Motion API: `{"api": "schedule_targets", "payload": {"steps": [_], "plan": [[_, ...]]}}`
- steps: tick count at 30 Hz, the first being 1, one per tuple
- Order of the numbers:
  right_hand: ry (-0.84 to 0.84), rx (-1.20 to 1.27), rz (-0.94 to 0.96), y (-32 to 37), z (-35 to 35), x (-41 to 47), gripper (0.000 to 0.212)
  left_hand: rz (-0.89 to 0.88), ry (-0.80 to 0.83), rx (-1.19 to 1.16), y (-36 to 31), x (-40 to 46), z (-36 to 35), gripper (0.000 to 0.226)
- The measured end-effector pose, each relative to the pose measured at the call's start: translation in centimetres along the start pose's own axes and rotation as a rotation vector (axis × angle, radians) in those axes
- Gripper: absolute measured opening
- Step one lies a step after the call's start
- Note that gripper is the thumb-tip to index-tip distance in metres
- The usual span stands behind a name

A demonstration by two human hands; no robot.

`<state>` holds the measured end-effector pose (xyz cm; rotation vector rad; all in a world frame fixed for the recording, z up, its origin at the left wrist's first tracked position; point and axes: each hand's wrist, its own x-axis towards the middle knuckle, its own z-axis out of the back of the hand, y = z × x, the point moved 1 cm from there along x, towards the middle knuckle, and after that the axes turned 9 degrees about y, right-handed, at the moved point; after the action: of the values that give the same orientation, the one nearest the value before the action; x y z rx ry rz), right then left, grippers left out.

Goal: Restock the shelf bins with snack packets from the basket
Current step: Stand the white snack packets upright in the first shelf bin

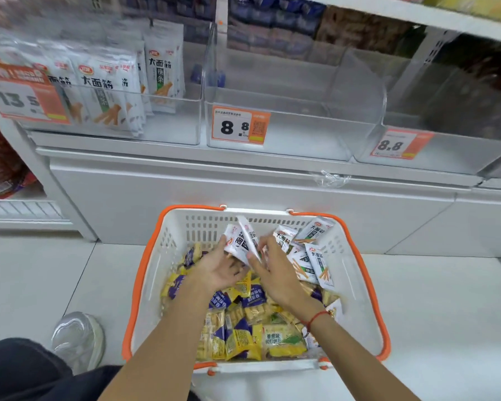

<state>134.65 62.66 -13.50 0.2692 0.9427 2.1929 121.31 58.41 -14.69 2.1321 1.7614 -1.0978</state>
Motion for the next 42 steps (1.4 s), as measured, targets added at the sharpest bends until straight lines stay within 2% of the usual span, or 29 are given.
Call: {"api": "schedule_targets", "payload": {"steps": [3, 5, 7, 9, 12, 15, 18, 20, 22, 24, 25, 26, 27, 28, 30, 31, 34, 37, 38, 40, 41, 42], "plan": [[-0.025, -0.158, -0.002, -1.3, -0.3, -0.1, 0.027, 0.09, 0.0, 0.016, 1.2, 0.3, -0.2, 0.05], [-0.034, -0.219, -0.057, -2.4, 0.0, -0.4, 0.03, 0.13, -0.016, 0.118, 1.6, 0.3, -0.6, 0.049], [0.0, -0.181, -0.114, -3.3, 0.5, -0.9, 0.034, 0.159, -0.052, 0.302, 1.8, 0.4, -0.9, 0.052], [0.035, -0.11, -0.118, -4.1, 0.9, -1.4, 0.037, 0.182, -0.044, 0.448, 2.2, 0.7, -1.2, 0.066], [0.087, 0.065, -0.111, -4.4, 1.1, -2.1, 0.038, 0.148, 0.044, 0.475, 3.1, 1.6, -1.4, 0.08], [0.14, 0.19, -0.13, -4.6, 1.6, -2.6, 0.037, 0.1, 0.134, 0.463, 4.0, 1.7, -2.0, 0.06], [0.243, 0.343, -0.193, -4.4, 3.0, -2.8, 0.039, 0.053, 0.136, 0.491, 4.7, 2.0, -1.9, 0.031], [0.334, 0.463, -0.236, -4.2, 4.1, -2.7, 0.05, 0.018, 0.112, 0.502, 4.8, 2.2, -2.0, 0.028], [0.389, 0.596, -0.244, -4.5, 5.4, -2.6, 0.05, -0.013, 0.061, 0.501, 4.8, 2.5, -2.0, 0.03], [0.295, 0.649, -0.312, -5.7, 6.6, -2.3, 0.04, -0.03, 0.008, 0.494, 4.8, 2.9, -1.6, 0.03], [0.228, 0.547, -0.368, -6.8, 7.2, -2.3, 0.037, -0.023, 0.006, 0.476, 4.9, 3.1, -1.5, 0.03], [0.217, 0.336, -0.418, -8.0, 7.7, -2.3, 0.036, -0.017, 0.006, 0.46, 5.0, 3.3, -1.3, 0.03], [0.296, 0.074, -0.457, -9.3, 7.9, -2.4, 0.037, -0.012, 0.003, 0.448, 5.1, 3.3, -1.2, 0.03], [0.446, -0.16, -0.478, -10.4, 7.7, -2.8, 0.039, -0.007, 0.001, 0.443, 5.3, 3.5, -1.1, 0.031], [0.746, -0.51, -0.465, -12.0, 6.6, -3.9, 0.045, -0.004, -0.018, 0.43, 5.5, 3.6, -1.1, 0.029], [0.805, -0.638, -0.433, -12.5, 6.0, -4.5, 0.046, -0.005, -0.028, 0.413, 5.7, 3.7, -1.3, 0.027], [0.726, -0.907, -0.234, -12.5, 5.4, -4.7, 0.031, 0.0, -0.03, 0.39, 5.8, 3.8, -1.8, 0.023], [0.718, -0.878, -0.165, -12.6, 6.2, -4.2, 0.024, 0.007, -0.076, 0.498, 5.5, 4.1, -1.7, 0.022], [0.712, -0.789, -0.194, -12.3, 6.8, -4.1, 0.025, 0.013, -0.102, 0.575, 5.4, 4.2, -1.5, 0.03], [0.688, -0.551, -0.249, -11.2, 8.2, -3.7, 0.018, 0.021, -0.115, 0.711, 5.0, 5.3, -0.7, 0.069], [0.686, -0.453, -0.256, -10.5, 9.0, -3.4, 0.015, 0.024, -0.101, 0.76, 4.8, 5.1, -0.6, 0.076], [0.697, -0.397, -0.249, -9.7, 9.8, -3.1, 0.016, 0.014, -0.105, 0.803, 4.6, 4.3, -1.2, 0.074]]}}
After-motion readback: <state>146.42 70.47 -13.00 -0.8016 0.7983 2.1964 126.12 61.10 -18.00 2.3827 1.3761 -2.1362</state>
